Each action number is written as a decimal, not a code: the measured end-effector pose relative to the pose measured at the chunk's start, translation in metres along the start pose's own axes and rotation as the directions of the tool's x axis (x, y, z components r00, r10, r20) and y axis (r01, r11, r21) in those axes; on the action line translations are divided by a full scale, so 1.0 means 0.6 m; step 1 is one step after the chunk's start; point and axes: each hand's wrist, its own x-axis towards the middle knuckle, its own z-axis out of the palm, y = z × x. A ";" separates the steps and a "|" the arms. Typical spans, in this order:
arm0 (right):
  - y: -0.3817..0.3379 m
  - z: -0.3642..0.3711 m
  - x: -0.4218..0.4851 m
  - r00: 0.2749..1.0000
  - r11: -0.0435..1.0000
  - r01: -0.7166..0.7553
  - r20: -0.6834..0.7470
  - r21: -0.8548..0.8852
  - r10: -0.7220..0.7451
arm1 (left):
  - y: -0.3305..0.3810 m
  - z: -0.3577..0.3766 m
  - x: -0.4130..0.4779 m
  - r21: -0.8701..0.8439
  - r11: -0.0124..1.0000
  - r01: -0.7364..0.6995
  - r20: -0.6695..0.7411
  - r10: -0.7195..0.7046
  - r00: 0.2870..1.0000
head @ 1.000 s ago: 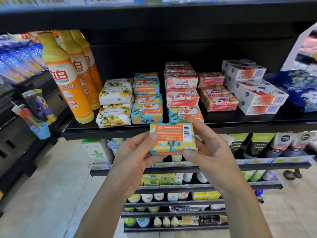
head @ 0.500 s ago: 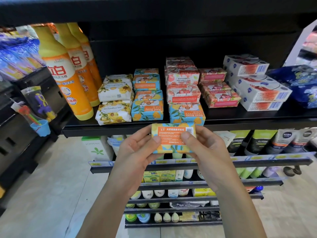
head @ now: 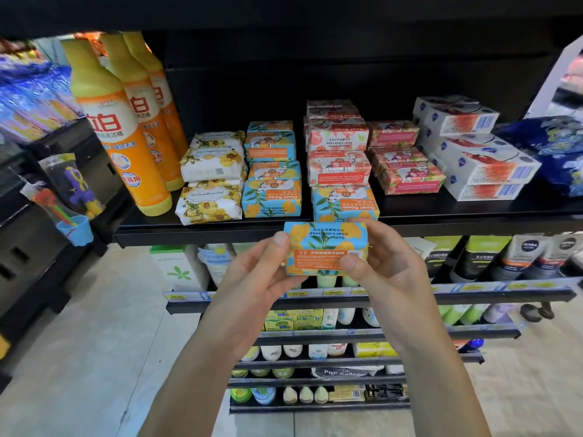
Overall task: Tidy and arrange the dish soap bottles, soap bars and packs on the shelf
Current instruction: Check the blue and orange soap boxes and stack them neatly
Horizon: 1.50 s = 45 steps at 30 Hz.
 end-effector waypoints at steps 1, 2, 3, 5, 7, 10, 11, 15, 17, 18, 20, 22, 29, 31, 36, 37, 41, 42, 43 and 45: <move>0.001 -0.001 0.000 1.000 1.000 0.009 0.010 0.000 -0.009 | 0.000 0.001 0.001 -0.011 1.000 0.008 -0.005 -0.008 1.000; 0.002 -0.001 -0.001 1.000 1.000 0.017 0.021 -0.003 -0.017 | 0.000 0.002 0.002 -0.024 1.000 0.016 -0.013 -0.017 1.000; 0.003 -0.001 0.000 0.999 1.000 0.021 0.033 -0.005 -0.021 | -0.001 0.002 0.004 -0.039 0.999 0.020 -0.025 -0.021 0.999; 0.006 -0.001 0.000 0.999 1.000 0.025 0.045 0.003 -0.025 | -0.001 0.001 0.006 -0.078 0.997 0.021 -0.045 -0.024 0.999; 0.006 -0.002 -0.001 0.998 1.000 0.024 0.054 0.016 -0.024 | 0.000 0.000 0.004 -0.109 0.994 0.016 -0.039 -0.020 0.999; 0.004 -0.002 -0.005 0.998 1.000 0.004 0.070 0.023 -0.005 | -0.001 -0.002 0.002 -0.130 0.991 0.007 -0.040 -0.012 0.999; 0.003 -0.002 -0.006 0.998 1.000 -0.013 0.069 0.025 0.011 | -0.002 -0.002 0.002 -0.134 0.991 0.003 -0.051 -0.010 0.999; 0.002 -0.001 -0.009 0.991 0.991 -0.134 0.018 -0.003 0.134 | -0.008 -0.003 0.001 -0.118 0.993 -0.004 -0.086 -0.006 0.996; 0.003 0.000 -0.011 0.982 0.982 -0.190 -0.027 -0.008 0.189 | -0.011 -0.004 0.000 -0.117 0.993 -0.003 -0.092 -0.008 0.996; 0.004 0.002 -0.012 0.976 0.977 -0.213 -0.043 -0.001 0.213 | -0.013 -0.004 -0.001 -0.122 0.993 0.000 -0.095 -0.011 0.995; 0.004 0.006 -0.014 0.968 0.969 -0.245 -0.057 0.008 0.245 | -0.015 -0.003 -0.003 -0.132 0.991 0.002 -0.100 -0.015 0.995; 0.004 0.010 -0.015 0.965 0.966 -0.257 -0.057 -0.003 0.257 | -0.017 -0.004 -0.004 -0.132 0.991 -0.001 -0.102 -0.013 0.995; 0.010 0.005 -0.020 0.965 0.966 -0.255 -0.051 0.054 0.258 | -0.018 -0.009 -0.009 -0.103 0.995 -0.002 -0.080 -0.006 0.997; 0.011 0.002 -0.022 0.971 0.970 -0.232 -0.037 0.079 0.235 | -0.019 -0.012 -0.009 -0.125 0.992 0.001 -0.051 -0.007 0.999; 0.013 -0.006 -0.026 0.994 0.995 -0.102 0.034 0.007 0.102 | -0.018 -0.015 -0.008 -0.160 0.987 0.033 -0.030 -0.038 0.999; 0.013 -0.008 -0.026 0.996 0.997 -0.077 0.053 0.014 0.076 | -0.018 -0.015 -0.007 -0.154 0.987 0.042 -0.030 -0.047 0.998; 0.010 -0.012 -0.023 0.990 1.000 -0.008 0.139 0.005 0.007 | -0.021 -0.015 -0.008 -0.155 0.986 0.056 -0.057 -0.065 0.996; 0.009 -0.014 -0.023 0.987 1.000 -0.002 0.161 -0.015 0.004 | -0.022 -0.016 -0.007 -0.146 0.988 0.048 -0.064 -0.058 0.996; 0.007 -0.016 -0.022 0.984 0.999 0.001 0.180 -0.047 0.007 | -0.021 -0.015 -0.007 -0.136 0.990 0.040 -0.070 -0.050 0.996; 0.003 -0.016 -0.022 0.979 0.988 0.017 0.201 -0.154 0.015 | -0.020 -0.013 -0.005 -0.110 0.994 0.014 -0.079 -0.023 0.997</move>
